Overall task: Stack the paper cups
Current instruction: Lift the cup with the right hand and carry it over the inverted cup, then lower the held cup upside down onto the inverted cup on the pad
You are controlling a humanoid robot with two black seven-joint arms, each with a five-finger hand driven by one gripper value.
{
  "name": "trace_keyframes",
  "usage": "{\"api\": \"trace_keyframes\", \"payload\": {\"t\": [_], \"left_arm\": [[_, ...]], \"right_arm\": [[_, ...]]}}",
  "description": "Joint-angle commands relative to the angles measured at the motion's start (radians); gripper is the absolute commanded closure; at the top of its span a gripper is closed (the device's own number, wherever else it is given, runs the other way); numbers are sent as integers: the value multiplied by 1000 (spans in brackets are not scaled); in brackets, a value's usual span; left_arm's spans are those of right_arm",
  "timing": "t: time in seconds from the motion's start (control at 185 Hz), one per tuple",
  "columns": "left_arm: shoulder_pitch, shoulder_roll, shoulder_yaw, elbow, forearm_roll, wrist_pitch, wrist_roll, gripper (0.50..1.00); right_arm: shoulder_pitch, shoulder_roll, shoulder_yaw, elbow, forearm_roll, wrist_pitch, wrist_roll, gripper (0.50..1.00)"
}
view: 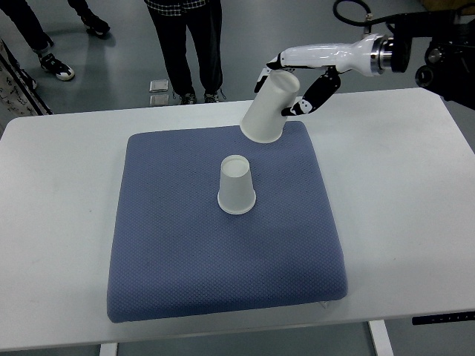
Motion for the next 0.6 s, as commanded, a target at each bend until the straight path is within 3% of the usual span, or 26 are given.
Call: {"api": "trace_keyframes", "payload": {"t": [0.0,0.26,0.595], "left_arm": [[0,0,0,0,0,0,0,500],[0,0,0,0,0,0,0,500],[0,0,0,0,0,0,0,500]], "right_arm": [[31,47,-8,2,-21,43,-3,910],[32,124,-13,2,-151,85,-8,899],[14,141,-37,-15,-186,74,-8,897]]}}
